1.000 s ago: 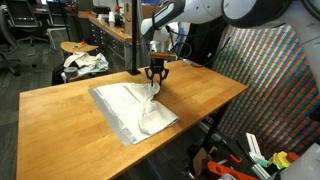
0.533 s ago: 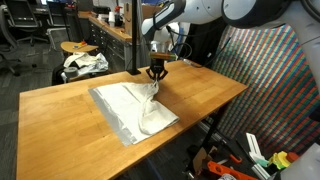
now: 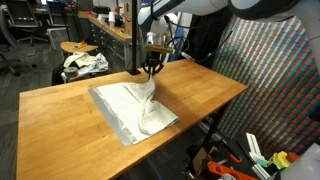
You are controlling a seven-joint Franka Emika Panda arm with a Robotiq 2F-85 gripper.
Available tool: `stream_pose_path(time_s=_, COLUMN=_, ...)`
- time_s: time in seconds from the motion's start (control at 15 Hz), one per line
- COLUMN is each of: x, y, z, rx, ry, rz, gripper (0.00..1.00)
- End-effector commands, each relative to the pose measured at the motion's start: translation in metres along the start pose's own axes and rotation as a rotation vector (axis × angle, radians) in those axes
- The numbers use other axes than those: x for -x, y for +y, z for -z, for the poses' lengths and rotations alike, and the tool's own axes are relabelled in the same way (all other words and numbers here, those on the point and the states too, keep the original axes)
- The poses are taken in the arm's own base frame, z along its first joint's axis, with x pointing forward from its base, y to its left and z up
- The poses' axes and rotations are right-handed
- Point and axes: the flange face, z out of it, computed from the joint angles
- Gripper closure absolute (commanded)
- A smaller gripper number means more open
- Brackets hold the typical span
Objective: Fold the cloth on the table
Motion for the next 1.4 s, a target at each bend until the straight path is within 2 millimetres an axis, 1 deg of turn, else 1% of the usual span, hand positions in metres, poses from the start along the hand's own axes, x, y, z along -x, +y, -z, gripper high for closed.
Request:
stream_pose_path(time_s=0.0, x=0.033, y=-0.029, z=0.023, rx=-0.023, ry=0.056, rz=0.064, gripper=0.87)
stream_pose_path(time_s=0.2, x=0.057, y=-0.057, z=0.028, rx=-0.027, ry=0.086, rz=0.117, gripper=0.86)
stream_pose_path(time_s=0.27, x=0.064, y=-0.067, z=0.028, rx=-0.025, ry=0.095, rz=0.135, gripper=0.87)
stream_pose_path(time_s=0.6, x=0.097, y=-0.098, z=0.023, rx=-0.022, ry=0.135, rz=0.195, gripper=0.87)
stream_pose_path(time_s=0.93, x=0.124, y=-0.128, z=0.024, rx=-0.043, ry=0.192, rz=0.233, gripper=0.87)
stream_pose_path(time_s=1.2, x=0.142, y=-0.157, z=0.025, rx=-0.068, ry=0.236, rz=0.237, gripper=0.87)
stream_pose_path(time_s=1.27, x=0.145, y=-0.161, z=0.023, rx=-0.052, ry=0.222, rz=0.234, gripper=0.86)
stream_pose_path(time_s=1.33, x=0.147, y=-0.164, z=0.02, rx=-0.042, ry=0.216, rz=0.237, gripper=0.61)
